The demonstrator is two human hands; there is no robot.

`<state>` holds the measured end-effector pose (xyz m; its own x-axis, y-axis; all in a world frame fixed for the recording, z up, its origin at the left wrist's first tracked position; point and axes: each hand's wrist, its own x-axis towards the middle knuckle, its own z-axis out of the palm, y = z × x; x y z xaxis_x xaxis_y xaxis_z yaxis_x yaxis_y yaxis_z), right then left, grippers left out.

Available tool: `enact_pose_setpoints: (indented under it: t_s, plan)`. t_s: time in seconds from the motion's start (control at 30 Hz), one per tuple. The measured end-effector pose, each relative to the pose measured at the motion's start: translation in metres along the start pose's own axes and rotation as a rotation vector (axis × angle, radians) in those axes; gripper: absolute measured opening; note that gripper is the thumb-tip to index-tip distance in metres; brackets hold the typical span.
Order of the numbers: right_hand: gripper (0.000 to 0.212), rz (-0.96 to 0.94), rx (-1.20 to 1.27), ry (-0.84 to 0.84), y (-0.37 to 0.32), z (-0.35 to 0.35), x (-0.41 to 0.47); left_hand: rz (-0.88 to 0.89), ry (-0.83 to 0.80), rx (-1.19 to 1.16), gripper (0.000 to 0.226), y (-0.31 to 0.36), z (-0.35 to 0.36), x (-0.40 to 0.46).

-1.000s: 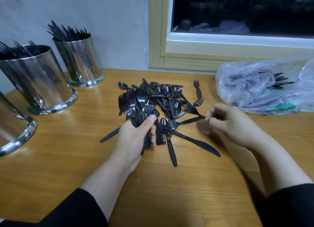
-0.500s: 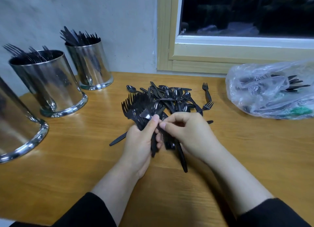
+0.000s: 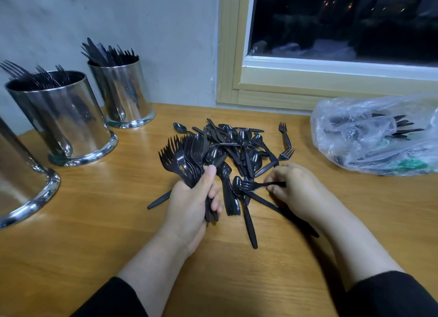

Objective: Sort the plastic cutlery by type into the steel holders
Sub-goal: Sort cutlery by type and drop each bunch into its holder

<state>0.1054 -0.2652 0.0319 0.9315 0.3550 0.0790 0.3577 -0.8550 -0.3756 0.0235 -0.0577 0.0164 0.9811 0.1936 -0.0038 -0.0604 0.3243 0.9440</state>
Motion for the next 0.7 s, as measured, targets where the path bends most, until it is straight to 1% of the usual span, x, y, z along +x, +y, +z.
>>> enact_pose_setpoints:
  t_s: [0.07,0.17,0.23,0.3,0.4,0.5,0.6,0.67,0.7]
  plan:
    - [0.010,0.025,0.079,0.062,0.001,-0.005,0.000,0.004,-0.016,0.010,0.045,0.000,0.000,0.000]
    - [0.010,0.066,0.258,0.181,-0.002,-0.015,-0.003,0.029,-0.013,0.043,0.038,0.001,0.000,-0.001]
    - [0.011,0.076,0.422,0.199,-0.009,-0.019,-0.004,0.049,-0.005,0.085,0.038,0.004,0.005,0.000]
    - [0.012,0.065,0.574,0.187,-0.017,-0.022,-0.007,0.051,0.023,0.093,0.032,0.012,0.013,0.005]
    - [0.013,0.031,0.711,0.192,-0.030,-0.020,-0.008,0.022,0.078,0.077,0.034,0.016,0.026,0.019]
    - [0.013,0.046,0.704,0.256,-0.042,-0.011,-0.004,-0.013,0.089,0.078,0.036,0.007,0.036,0.028]
    - [0.015,0.040,0.630,0.271,-0.048,-0.003,0.001,-0.029,0.060,0.073,0.025,-0.003,0.041,0.033]
    - [0.014,0.030,0.603,0.279,-0.050,0.001,0.004,-0.024,0.046,0.062,0.030,-0.006,0.042,0.040]
    - [0.012,0.018,0.556,0.324,-0.050,0.002,0.004,-0.017,0.044,0.049,0.035,-0.005,0.042,0.045]
